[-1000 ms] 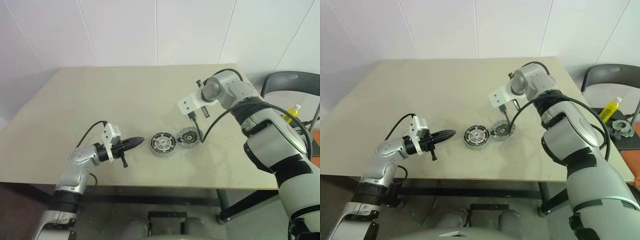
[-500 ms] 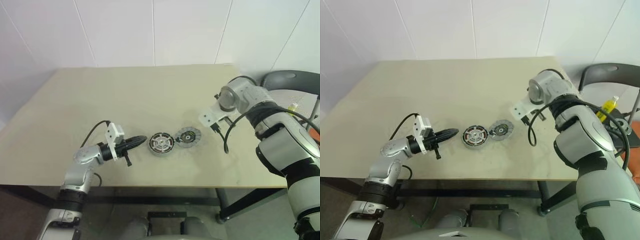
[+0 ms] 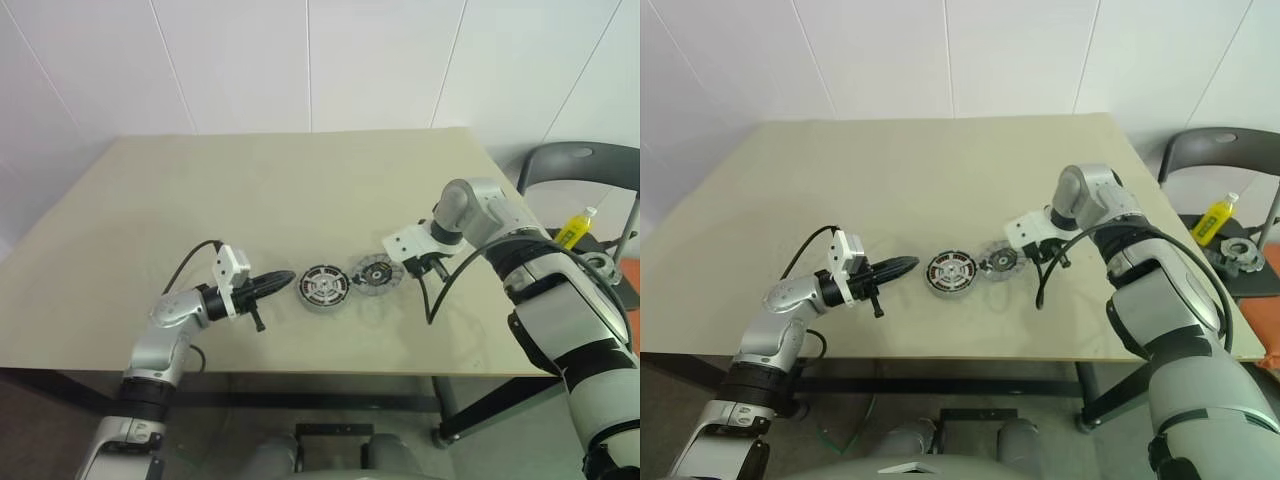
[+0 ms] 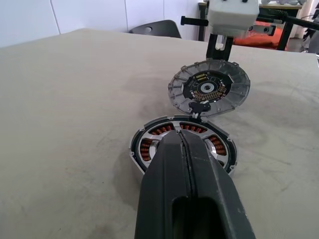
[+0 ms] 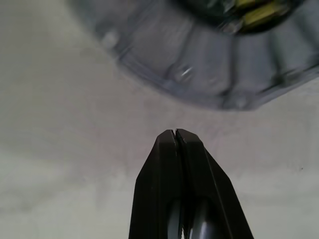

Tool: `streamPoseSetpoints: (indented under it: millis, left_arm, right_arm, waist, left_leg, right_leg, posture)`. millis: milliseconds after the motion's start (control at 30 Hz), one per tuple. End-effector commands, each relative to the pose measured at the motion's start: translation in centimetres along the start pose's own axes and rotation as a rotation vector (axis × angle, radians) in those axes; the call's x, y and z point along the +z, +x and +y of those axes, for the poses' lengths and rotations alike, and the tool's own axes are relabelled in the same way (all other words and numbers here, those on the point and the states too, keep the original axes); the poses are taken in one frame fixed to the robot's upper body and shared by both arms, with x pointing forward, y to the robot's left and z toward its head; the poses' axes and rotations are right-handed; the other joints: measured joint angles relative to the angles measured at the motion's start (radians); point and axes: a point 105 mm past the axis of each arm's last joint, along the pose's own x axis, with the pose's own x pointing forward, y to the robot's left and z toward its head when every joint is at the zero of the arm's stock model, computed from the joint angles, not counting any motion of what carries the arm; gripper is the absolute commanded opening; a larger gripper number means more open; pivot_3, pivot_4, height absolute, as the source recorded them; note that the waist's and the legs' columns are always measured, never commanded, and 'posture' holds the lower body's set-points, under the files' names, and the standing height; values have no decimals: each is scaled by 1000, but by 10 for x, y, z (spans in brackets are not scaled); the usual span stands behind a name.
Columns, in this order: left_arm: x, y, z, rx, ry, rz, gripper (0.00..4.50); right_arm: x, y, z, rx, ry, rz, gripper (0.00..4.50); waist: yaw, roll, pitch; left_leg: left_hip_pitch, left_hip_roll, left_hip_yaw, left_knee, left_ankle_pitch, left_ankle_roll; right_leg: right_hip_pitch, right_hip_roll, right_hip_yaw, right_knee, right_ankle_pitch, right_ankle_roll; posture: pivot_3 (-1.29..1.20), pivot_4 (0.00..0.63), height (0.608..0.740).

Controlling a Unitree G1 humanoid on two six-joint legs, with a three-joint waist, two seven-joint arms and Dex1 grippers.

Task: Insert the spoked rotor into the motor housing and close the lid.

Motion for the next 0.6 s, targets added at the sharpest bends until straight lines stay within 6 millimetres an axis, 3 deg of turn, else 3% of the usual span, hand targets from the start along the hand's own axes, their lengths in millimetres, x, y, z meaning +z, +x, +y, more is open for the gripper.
streamPoseSetpoints:
  millis: [33,600]
  left_arm:
    - [9,3,4,-5,45,-13,0]
    - [2,4,9,4,55,14,0]
  right_arm:
    - [18,-15,-10,-56,15,-98,52]
    - [71,-41,-6,1,99,-448,52]
  waist:
    - [0,0,0]
    - [0,0,0]
  left_leg:
    - [0,0,0,0,0,0]
    - [-1,0,0,0,-1,-2]
  right_leg:
    - [0,0,0,0,0,0]
    - [0,0,0,0,0,0]
  posture:
    - [0,0,740]
    - [0,0,740]
